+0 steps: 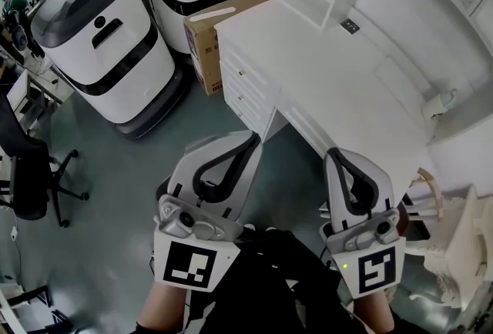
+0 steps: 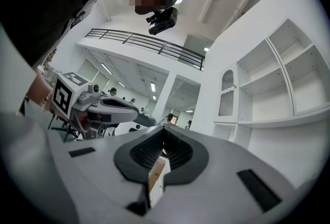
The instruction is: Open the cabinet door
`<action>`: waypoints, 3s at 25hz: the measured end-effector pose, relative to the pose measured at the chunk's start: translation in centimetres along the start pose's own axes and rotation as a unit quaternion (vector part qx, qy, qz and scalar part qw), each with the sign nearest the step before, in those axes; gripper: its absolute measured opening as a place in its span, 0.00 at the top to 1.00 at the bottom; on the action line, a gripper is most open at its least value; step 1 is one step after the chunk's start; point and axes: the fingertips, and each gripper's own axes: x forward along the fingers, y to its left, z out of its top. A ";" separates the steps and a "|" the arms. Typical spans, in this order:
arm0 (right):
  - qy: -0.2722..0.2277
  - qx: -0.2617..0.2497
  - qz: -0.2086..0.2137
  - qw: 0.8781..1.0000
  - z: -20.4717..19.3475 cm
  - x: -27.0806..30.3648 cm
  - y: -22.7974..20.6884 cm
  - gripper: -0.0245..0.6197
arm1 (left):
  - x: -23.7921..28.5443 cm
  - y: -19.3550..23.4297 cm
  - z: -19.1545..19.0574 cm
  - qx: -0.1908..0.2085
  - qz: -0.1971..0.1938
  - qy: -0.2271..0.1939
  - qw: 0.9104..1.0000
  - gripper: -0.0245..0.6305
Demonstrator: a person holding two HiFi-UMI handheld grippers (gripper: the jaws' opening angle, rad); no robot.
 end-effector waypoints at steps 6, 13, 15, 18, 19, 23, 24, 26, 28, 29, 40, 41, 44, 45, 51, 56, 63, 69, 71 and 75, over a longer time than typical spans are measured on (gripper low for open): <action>-0.001 -0.011 -0.011 1.000 0.8 -0.4 0.8 0.96 | -0.7 0.4 0.7 0.004 -0.004 -0.016 1.000 0.96; 0.002 -0.016 -0.022 1.000 0.8 -1.3 0.9 0.96 | -1.1 -0.1 1.2 0.006 -0.010 -0.026 1.000 0.96; 0.001 -0.017 -0.024 1.000 0.9 -1.4 1.0 0.96 | -1.1 -0.2 1.1 0.006 -0.011 -0.027 1.000 0.96; 0.002 -0.017 -0.027 0.999 0.6 -1.5 0.7 0.96 | -0.9 -0.2 1.1 0.007 -0.012 -0.029 0.999 0.96; 0.003 -0.016 -0.028 0.999 0.5 -1.5 0.6 0.96 | -0.7 -0.3 1.1 0.008 -0.014 -0.029 0.999 0.96; 0.005 -0.013 -0.030 0.999 -0.1 -1.2 -0.2 0.96 | 0.1 -0.3 0.8 0.013 -0.018 -0.028 0.999 0.96; 0.005 -0.013 -0.029 0.999 -0.3 -1.0 -0.4 0.96 | 0.4 -0.2 0.7 0.014 -0.019 -0.027 0.999 0.96; 0.002 -0.012 -0.027 1.000 -0.6 -0.4 -0.9 0.96 | 1.0 0.1 0.4 0.018 -0.019 -0.026 0.999 0.96; -0.001 -0.011 -0.024 1.000 -0.9 0.3 -1.3 0.96 | 1.6 0.4 -0.1 0.019 -0.016 -0.024 0.999 0.96; -0.002 -0.012 -0.022 1.000 -1.0 0.6 -1.5 0.96 | 1.9 0.6 -0.4 0.019 -0.014 -0.023 0.999 0.96; -0.011 -0.006 -0.003 1.000 -3.3 5.6 -5.9 0.96 | 7.5 2.9 -2.7 0.024 -0.005 -0.012 1.000 0.96; -0.012 -0.006 -0.001 1.000 -3.4 6.1 -6.4 0.96 | 8.1 3.2 -2.9 0.025 -0.003 -0.010 1.000 0.96; -0.015 -0.003 0.004 1.000 -4.0 7.5 -7.7 0.96 | 9.7 4.0 -3.5 0.026 0.000 -0.006 1.000 0.96; -0.015 -0.002 0.005 1.000 -4.3 8.0 -8.2 0.96 | 10.2 4.2 -3.8 0.027 0.001 -0.006 1.000 0.96; -0.015 0.000 0.009 1.000 -5.6 11.1 -10.9 0.96 | 13.6 6.2 -5.4 0.028 0.006 0.001 1.000 0.96; -0.006 0.001 0.018 1.000 -7.0 13.8 -13.6 0.96 | 16.9 7.9 -6.8 0.026 0.011 0.005 1.000 0.96; -0.004 0.001 0.024 1.000 -8.9 17.1 -16.9 0.96 | 21.3 9.9 -8.5 0.031 0.015 0.004 0.999 0.96; -0.002 -0.002 0.017 1.000 -10.2 18.7 -19.9 0.96 | 24.5 10.5 -9.6 0.032 0.011 0.003 0.999 0.96; -0.003 -0.002 0.012 1.000 -10.5 19.1 -20.9 0.96 | 25.5 10.8 -9.8 0.031 0.011 0.001 0.999 0.96; -0.002 -0.003 0.005 1.000 -10.9 19.5 -22.5 0.96 | 27.2 10.9 -9.8 0.029 0.008 -0.005 1.000 0.96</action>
